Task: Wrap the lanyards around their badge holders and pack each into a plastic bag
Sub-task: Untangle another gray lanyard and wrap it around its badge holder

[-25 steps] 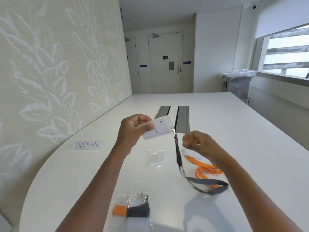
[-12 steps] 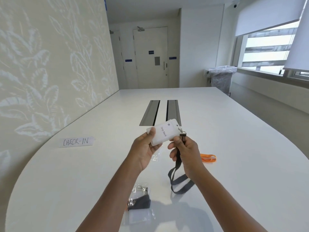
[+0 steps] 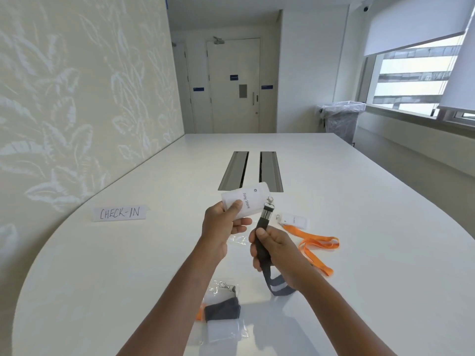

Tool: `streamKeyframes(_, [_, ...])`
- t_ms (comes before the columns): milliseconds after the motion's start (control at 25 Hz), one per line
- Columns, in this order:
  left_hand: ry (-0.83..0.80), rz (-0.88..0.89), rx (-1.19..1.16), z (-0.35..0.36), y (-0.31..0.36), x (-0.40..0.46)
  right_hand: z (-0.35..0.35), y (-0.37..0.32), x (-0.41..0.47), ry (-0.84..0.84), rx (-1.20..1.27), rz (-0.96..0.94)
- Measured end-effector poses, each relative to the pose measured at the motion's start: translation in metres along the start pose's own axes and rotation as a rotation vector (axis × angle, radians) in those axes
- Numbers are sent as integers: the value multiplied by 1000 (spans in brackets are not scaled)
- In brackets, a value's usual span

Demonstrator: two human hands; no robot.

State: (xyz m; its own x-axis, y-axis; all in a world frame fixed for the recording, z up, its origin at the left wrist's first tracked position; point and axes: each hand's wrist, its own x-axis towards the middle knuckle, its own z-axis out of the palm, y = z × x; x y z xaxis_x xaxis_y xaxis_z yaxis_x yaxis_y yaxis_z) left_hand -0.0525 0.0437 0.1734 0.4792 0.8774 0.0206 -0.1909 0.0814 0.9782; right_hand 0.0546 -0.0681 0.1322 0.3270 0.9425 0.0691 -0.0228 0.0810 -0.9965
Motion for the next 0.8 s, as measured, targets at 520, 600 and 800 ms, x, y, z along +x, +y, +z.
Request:
streamKeyframes(520, [-386, -277, 260, -15, 4, -9, -53, -47, 57, 66, -861, -300])
streamKeyframes(600, [-391, -299, 298, -14, -2, -10, -61, -63, 62, 69, -977, -342])
streamKeyframes(800, [-352, -285, 342, -9, -14, -10, -68, -95, 60, 125, -991, -403])
